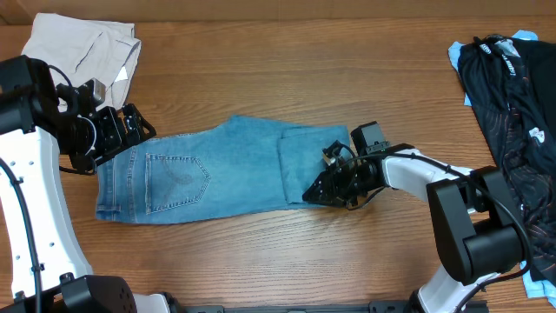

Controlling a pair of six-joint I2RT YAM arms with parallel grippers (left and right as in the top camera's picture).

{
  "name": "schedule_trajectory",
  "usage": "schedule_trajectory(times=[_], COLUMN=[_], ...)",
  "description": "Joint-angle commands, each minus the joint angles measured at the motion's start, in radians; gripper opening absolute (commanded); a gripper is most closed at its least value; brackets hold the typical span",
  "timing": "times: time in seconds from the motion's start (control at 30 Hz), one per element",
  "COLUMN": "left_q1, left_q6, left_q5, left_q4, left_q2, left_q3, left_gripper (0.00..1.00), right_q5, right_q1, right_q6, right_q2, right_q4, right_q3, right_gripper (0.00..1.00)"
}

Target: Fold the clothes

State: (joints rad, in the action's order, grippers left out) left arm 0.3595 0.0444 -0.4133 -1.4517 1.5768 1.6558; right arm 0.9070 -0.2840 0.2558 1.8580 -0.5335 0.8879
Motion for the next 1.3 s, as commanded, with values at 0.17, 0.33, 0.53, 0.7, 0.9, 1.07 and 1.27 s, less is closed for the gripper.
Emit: schedule_trajectory(times=[0.17,0.33,0.53,0.7,0.9,1.07,1.27], left_q1=[-0.008,-0.008,-0.008,-0.008,-0.008,-0.008,-0.008], left_q6=[-0.016,-0.015,-0.015,-0.015,-0.016,-0.016,-0.023], left_q5=[0.005,0.005,0.005,0.005,0.005,0.005,0.006], left_q4=[-0.004,-0.003,-0.003,-0.003,-0.003,-0.003,-0.003], left_q2=[0.007,0.007,0.007,0.007,0.007,0.007,0.007], left_q3=[0.0,0.0,0.0,0.0,0.0,0.0,0.0], left_gripper=[1.0,1.0,1.0,1.0,1.0,1.0,1.0], right_q5=[0.083,0.083,0.082,0.081,0.048,0.04,0.036], right_q1=[0.024,0.008,-0.048,-0.1,-0.108,-0.097,-0.07], right_q6=[0.053,0.06,0.068,0.129,0.187,0.198,0.224], right_q2=[-0.058,-0.108,-0.069,0.02,0.098,0.115,0.066], right_q4=[-0.003,-0.008,0.015,0.052,0.059,0.076,0.098], right_q3=[0.105,0.189,0.159,0.125,0.1,0.095,0.131], right_gripper=[0.15,0.2,0.2,0.18,0.22,0.25,0.28])
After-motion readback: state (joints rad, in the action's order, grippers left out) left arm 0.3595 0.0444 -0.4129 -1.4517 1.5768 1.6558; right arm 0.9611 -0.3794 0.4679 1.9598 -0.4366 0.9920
